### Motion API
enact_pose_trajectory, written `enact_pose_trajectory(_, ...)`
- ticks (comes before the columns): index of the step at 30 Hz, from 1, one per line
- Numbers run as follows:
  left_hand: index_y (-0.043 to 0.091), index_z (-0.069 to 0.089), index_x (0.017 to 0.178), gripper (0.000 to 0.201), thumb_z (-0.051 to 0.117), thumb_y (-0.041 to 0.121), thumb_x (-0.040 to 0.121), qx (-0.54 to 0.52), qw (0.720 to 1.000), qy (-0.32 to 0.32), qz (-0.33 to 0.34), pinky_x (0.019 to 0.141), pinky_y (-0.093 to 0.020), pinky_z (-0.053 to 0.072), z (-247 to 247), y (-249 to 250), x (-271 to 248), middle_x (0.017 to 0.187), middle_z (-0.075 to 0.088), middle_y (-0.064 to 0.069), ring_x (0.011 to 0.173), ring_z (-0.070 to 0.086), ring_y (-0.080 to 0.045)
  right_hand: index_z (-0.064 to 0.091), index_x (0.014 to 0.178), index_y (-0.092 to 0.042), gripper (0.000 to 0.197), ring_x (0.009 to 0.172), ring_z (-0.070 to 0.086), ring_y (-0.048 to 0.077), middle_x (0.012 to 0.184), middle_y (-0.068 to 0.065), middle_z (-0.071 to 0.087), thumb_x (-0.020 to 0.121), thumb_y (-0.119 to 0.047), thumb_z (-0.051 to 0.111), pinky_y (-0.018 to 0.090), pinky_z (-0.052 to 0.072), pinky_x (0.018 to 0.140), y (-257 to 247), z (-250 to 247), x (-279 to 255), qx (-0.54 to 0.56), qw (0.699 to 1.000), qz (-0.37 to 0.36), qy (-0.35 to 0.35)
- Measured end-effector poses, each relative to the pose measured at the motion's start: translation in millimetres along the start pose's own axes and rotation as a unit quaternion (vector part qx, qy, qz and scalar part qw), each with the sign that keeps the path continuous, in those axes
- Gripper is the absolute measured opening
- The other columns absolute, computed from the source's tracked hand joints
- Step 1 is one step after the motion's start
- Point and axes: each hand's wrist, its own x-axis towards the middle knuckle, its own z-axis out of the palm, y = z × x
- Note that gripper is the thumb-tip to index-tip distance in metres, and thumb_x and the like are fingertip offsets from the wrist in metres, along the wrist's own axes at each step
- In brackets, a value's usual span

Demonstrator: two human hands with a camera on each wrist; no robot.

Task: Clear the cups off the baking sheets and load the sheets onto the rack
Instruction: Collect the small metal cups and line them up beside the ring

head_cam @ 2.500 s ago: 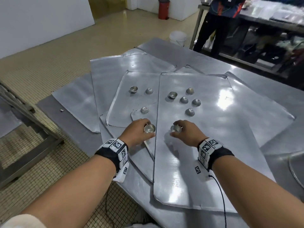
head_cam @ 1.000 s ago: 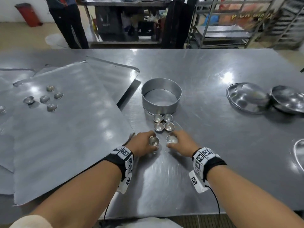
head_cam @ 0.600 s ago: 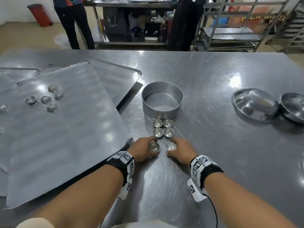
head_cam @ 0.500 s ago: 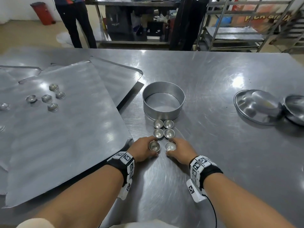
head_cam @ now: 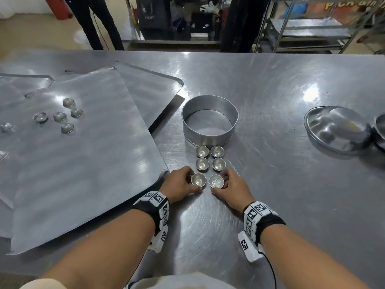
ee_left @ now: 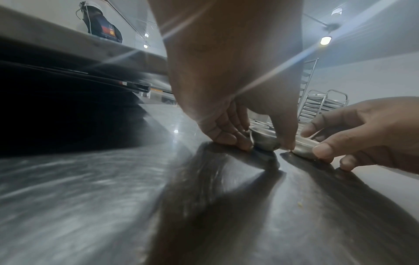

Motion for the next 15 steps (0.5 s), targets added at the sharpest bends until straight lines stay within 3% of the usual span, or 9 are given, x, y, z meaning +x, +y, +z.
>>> enact_pose_trajectory(9,0.025,0.061,0.118,0.052,0.083,0.047,0.075,-0.007,1.0,0.009,0.009,0.08,-0.031,0.053,1.9,0.8,2.4,0.088,0.068,0.007,0.083,0.065,-0.008,0.056,0.107,-0.031,0.046,0.086,0.064,0.002,0.099,-0.016,0.064,0.072,-0.031,0.086,0.018,0.05,0.075,-0.7,1.3,-3.6,0.045,0.999,0.002,0.028)
enact_pose_trajectory(15,0.025,0.06,0.116,0.051,0.082,0.048,0.076,-0.003,1.0,0.013,0.01,0.077,-0.029,0.051,3.5,0.4,4.3,0.087,0.068,0.007,0.083,0.064,-0.009,0.05,0.119,-0.027,0.06,0.088,0.064,0.004,0.101,-0.017,0.061,0.071,-0.03,0.087,0.029,0.056,0.085,1.3,1.6,-1.2,0.064,0.997,0.015,0.031)
